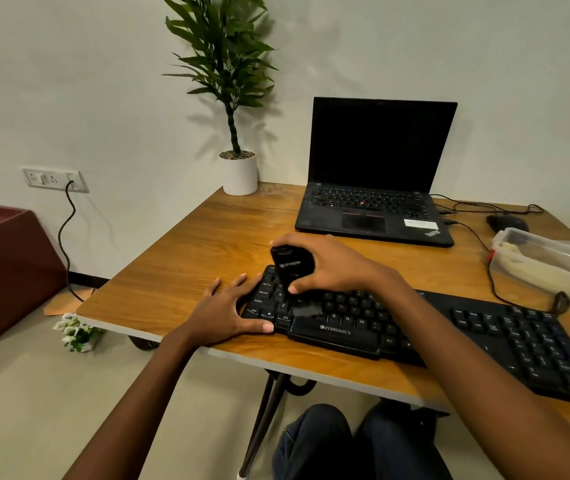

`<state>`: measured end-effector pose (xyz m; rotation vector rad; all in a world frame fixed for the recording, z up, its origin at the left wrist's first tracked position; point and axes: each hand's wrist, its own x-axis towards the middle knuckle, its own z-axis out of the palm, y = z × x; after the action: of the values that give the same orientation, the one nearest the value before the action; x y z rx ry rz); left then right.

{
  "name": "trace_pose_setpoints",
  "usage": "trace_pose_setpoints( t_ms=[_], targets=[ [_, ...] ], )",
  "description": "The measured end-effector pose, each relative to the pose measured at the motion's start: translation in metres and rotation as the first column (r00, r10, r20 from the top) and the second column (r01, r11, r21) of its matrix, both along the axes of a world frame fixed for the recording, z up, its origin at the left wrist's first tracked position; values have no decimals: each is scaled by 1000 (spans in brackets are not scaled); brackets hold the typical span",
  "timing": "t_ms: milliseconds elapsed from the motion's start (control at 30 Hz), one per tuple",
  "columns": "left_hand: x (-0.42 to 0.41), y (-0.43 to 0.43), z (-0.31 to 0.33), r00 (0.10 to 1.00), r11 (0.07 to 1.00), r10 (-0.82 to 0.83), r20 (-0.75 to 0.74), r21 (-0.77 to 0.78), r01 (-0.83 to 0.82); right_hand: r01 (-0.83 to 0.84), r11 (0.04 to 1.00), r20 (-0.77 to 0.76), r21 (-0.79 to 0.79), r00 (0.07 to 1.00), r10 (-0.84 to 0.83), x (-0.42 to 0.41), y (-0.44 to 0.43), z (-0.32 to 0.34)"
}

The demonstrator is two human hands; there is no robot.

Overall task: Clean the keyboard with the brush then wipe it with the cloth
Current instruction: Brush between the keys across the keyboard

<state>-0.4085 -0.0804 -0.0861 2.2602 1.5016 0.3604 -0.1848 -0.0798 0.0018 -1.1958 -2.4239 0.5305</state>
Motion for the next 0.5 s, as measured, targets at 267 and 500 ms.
trace_pose_setpoints(
  t_ms=[267, 500],
  targets=[
    [0, 3, -3, 1000, 1000, -10, -4, 7, 10, 92, 989, -163, 115, 984, -72, -22, -14, -26],
    [4, -6, 7, 999, 999, 24, 24, -32, -23, 46, 998, 88, 40, 995, -49, 6, -11, 2]
  ],
)
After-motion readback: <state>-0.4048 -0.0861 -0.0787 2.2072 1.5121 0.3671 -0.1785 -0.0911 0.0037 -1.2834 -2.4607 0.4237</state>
